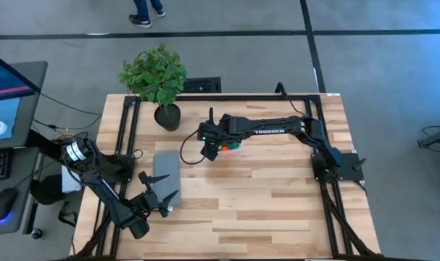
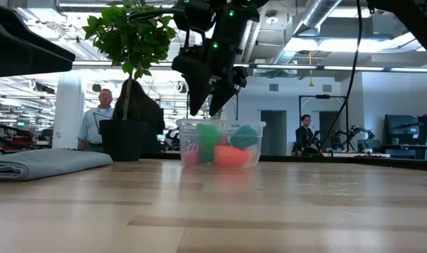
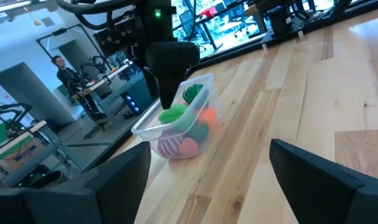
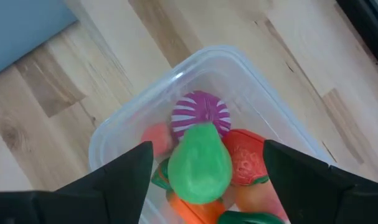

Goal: Pick and placing Produce into tupperware
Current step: Return to Home Position

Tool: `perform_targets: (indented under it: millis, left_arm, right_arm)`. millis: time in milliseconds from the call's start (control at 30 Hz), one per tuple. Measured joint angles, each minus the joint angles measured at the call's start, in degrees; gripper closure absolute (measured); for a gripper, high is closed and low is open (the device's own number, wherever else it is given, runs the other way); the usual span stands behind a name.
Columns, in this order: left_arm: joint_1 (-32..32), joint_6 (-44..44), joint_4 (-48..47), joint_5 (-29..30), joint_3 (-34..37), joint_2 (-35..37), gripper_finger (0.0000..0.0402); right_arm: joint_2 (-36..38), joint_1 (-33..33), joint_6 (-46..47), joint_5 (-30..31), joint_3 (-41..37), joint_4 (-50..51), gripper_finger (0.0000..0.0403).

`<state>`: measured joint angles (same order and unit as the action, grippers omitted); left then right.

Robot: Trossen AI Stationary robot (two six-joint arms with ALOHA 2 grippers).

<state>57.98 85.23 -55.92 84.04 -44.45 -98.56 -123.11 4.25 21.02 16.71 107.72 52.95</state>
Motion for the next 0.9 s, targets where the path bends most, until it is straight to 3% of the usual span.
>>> perform_targets:
  millis: [300, 700, 900]
  left_arm:
    - [0.00, 0.01, 0.00, -0.15, 0.00, 0.00, 0.0081]
    - [0.52, 0.00, -0.20, -1.04, 0.00, 0.00, 0.0081]
    - [0.37, 0.00, -0.26, -0.32, 0.00, 0.00, 0.0081]
  right_arm:
    - [0.00, -0.60, -3.49, 1.19, 0.00, -0.68, 0.0078]
    - [0.00, -6.97, -20.66, 6.08, 0.02, -5.48, 0.0079]
    - [0.00, -7.27, -24.15, 5.61, 0.02, -8.37, 0.0079]
